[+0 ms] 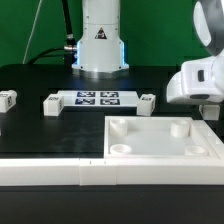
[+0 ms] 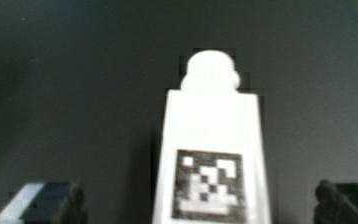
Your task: Assemble one leg
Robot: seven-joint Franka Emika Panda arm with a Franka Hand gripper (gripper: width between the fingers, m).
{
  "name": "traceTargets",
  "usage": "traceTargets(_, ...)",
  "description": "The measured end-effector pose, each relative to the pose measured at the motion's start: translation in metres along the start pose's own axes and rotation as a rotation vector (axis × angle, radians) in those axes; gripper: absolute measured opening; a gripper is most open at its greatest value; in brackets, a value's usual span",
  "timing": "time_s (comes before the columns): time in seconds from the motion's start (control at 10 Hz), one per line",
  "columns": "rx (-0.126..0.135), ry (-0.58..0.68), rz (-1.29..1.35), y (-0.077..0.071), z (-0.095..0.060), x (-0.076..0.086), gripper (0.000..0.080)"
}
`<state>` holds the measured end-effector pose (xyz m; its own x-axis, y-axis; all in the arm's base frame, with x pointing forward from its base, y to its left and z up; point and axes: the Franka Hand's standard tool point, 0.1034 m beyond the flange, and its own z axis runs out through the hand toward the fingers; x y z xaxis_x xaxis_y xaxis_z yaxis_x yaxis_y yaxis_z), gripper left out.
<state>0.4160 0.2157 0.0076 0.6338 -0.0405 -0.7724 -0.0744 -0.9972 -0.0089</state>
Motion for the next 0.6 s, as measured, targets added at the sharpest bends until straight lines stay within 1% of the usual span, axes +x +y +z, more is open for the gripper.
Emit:
traceTargets(0.2, -0.005, -0.004, 0.013, -0.0007, 0.0034, -0.0011, 0.0649)
traceTargets(0.3, -0.006, -0.005, 0.017, -0.001, 0.0038, -0.0013, 0.0519)
traceTargets(0.4, -0.005, -0.005, 0.018, -0.0004, 0.0035, -0.001, 0.0519)
traceTargets(0.5, -0.004, -0.005, 0.018, -0.0002, 0.0035, -0.0009, 0.0381)
traceTargets(0.6, -0.004, -0.005, 0.018, -0.0001, 0.0035, -0.0009, 0.0288)
